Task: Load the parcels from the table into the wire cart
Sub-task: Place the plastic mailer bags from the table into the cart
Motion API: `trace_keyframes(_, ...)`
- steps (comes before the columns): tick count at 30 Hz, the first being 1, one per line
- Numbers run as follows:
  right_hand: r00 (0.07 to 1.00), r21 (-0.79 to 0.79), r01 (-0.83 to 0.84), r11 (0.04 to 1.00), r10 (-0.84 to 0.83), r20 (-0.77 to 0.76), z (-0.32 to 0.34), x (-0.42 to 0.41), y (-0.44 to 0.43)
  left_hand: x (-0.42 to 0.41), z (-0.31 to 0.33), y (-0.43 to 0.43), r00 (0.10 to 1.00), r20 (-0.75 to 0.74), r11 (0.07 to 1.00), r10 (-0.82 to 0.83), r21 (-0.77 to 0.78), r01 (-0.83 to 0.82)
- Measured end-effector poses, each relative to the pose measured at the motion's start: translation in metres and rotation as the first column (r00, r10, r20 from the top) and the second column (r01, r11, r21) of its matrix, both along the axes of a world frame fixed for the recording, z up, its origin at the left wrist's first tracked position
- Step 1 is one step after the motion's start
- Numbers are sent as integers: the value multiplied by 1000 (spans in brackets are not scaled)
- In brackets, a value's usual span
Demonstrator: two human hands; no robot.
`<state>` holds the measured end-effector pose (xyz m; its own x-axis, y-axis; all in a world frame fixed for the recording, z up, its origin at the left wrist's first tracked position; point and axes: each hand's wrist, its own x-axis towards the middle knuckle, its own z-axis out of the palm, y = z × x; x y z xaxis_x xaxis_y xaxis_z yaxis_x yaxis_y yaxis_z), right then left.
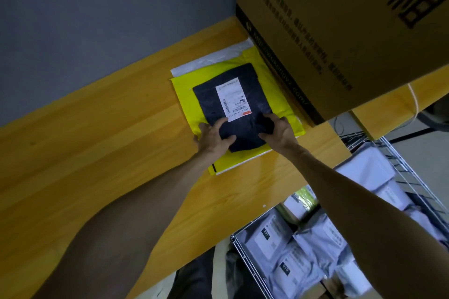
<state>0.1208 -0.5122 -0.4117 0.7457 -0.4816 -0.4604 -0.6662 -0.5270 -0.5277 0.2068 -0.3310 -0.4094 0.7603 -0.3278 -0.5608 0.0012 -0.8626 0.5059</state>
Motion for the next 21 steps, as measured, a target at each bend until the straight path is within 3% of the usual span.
trace_keyframes(5, 984, 190, 116, 975, -139, 113, 4, -2, 5, 5, 11, -4, 952, -180, 945, 247, -174, -278)
trace_keyframes(8, 927, 483, 267, 834, -359, 107, 4, 4, 9, 9, 18, 3, 911, -269, 893, 312, -245, -378)
trace_keyframes(10, 906, 584, 313, 749, -421, 54, 11, 10, 9, 12, 26, 10, 887, -322, 853, 333, -299, -428)
trace_keyframes(14, 933, 638, 252, 727, -358, 39, 16, 21, 8, 21, 40, 26, 850, -437, 828, 296, -327, -456)
trace_keyframes(17, 899, 691, 286, 664, -435, 46, 15, 27, 14, 24, 40, 37, 847, -447, 854, 287, -280, -438)
trace_keyframes(21, 935, 627, 242, 740, -352, 54, 10, 24, 14, 25, 36, 41, 837, -470, 864, 281, -255, -433)
